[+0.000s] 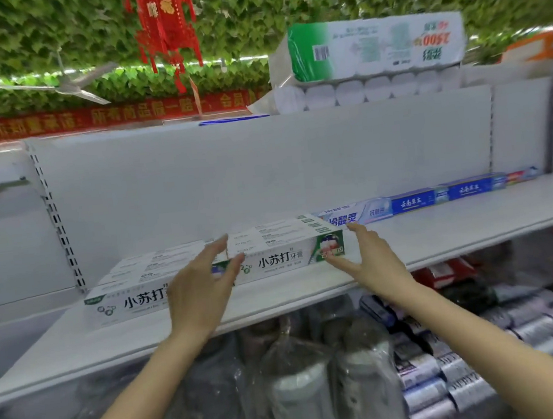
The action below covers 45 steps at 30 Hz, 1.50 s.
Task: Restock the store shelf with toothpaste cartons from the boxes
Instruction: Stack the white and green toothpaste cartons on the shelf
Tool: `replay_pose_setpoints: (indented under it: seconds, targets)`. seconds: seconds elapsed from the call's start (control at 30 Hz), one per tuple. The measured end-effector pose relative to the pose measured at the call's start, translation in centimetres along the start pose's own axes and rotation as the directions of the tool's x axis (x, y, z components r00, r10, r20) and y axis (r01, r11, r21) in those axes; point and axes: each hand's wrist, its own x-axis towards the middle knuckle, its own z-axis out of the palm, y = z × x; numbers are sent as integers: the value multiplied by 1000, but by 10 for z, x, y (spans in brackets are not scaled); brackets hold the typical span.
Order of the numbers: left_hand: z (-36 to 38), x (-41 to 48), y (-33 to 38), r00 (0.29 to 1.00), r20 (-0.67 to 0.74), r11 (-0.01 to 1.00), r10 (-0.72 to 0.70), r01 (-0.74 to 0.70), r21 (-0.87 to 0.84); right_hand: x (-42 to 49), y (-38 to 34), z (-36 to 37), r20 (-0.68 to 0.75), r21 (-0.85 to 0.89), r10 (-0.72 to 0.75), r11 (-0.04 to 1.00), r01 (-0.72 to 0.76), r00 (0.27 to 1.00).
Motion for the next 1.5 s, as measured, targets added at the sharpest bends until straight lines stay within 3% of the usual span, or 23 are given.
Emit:
replay_pose_setpoints:
  seconds: [0.27, 0.5, 0.6, 0.7, 0.83, 1.0, 1.13, 1.2, 1.3, 1.5]
  targets:
    - [-42, -98, 14, 970, 196, 989, 144, -150, 16, -107, -28, -7, 232, -128, -228, 957, 262, 946]
    - [-37, -207, -32, 922, 362, 980, 137, -178, 84, -193, -7, 52, 435, -140, -166, 958, 249, 885]
    - [-20, -264, -57, 893, 447, 992, 48, -96, 87, -236, 18, 93, 527, -78, -72, 988, 133, 847]
    - [8, -327, -90, 806, 586, 992, -86, 17, 123, -287, 60, 149, 644, -56, 13, 998, 30, 765]
    - [47, -410, -136, 648, 716, 965, -261, 185, 185, -353, 122, 227, 796, -107, 184, 981, -165, 576]
    - [86, -492, -185, 503, 730, 870, -463, 418, 263, -421, 186, 301, 858, -127, 333, 875, -467, 391]
    - [121, -541, -204, 342, 709, 720, -617, 608, 334, -468, 228, 338, 876, -156, 395, 774, -613, 276]
    - [142, -562, -205, 287, 701, 655, -653, 678, 333, -477, 248, 346, 848, -148, 434, 746, -649, 306]
    - [175, -586, -202, 220, 705, 565, -675, 768, 302, -474, 281, 351, 735, -139, 519, 746, -652, 437]
    - [246, -612, -180, 177, 743, 469, -645, 859, 203, -467, 332, 346, 547, -58, 583, 742, -668, 601]
